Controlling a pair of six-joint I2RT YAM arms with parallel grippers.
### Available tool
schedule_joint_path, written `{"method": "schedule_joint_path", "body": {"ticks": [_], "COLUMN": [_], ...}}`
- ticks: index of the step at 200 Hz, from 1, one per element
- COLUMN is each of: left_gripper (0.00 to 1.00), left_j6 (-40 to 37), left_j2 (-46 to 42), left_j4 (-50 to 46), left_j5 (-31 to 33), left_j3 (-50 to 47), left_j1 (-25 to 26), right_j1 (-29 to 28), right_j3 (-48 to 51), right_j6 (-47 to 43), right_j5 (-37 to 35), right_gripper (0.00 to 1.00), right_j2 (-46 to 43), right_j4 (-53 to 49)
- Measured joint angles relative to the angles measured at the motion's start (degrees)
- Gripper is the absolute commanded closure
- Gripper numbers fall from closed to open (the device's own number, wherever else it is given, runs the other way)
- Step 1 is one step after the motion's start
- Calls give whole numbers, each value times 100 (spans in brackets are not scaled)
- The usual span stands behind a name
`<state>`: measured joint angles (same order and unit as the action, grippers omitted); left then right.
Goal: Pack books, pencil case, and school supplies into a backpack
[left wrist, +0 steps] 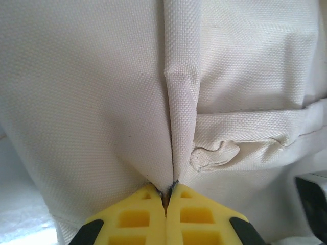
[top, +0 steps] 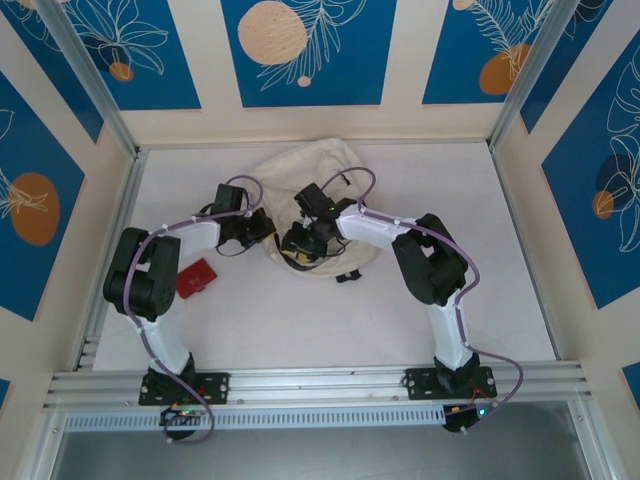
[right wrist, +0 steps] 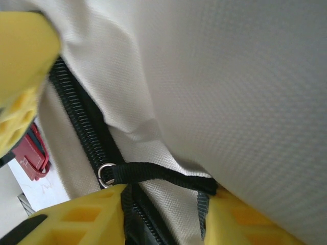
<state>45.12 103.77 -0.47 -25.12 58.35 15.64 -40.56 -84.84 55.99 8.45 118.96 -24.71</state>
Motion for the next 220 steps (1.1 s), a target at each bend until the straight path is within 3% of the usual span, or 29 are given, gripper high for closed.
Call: {"method": "schedule_joint_path", "body": {"ticks": [31, 74, 126, 166, 207, 220], "left_gripper": [100, 100, 100, 100, 100, 100], "left_j6": [0, 24, 46, 46, 90, 90], "left_j2": [0, -24, -68, -76, -76, -76], "left_j4": [264, 546, 658, 717, 769, 778], "left_j5": [-94, -280, -345, -404, -428, -428], "left_j3": [-166, -282, -317, -337, -345, -350], "left_j1": [0, 2, 11, 13, 13, 15], "right_j1": [125, 319, 356, 350, 308, 282], "right_j3": [435, 807, 879, 807, 535, 450], "right_j6": [350, 968, 1467, 1513, 1414, 1351], "right_j5": [348, 562, 549, 393, 221, 111], "right_gripper": [38, 39, 60, 62, 85, 88], "right_j2": [-46, -223, -223, -203, -85, -61], "right_j4": [673, 1351, 1659, 1580, 1381, 1268]}}
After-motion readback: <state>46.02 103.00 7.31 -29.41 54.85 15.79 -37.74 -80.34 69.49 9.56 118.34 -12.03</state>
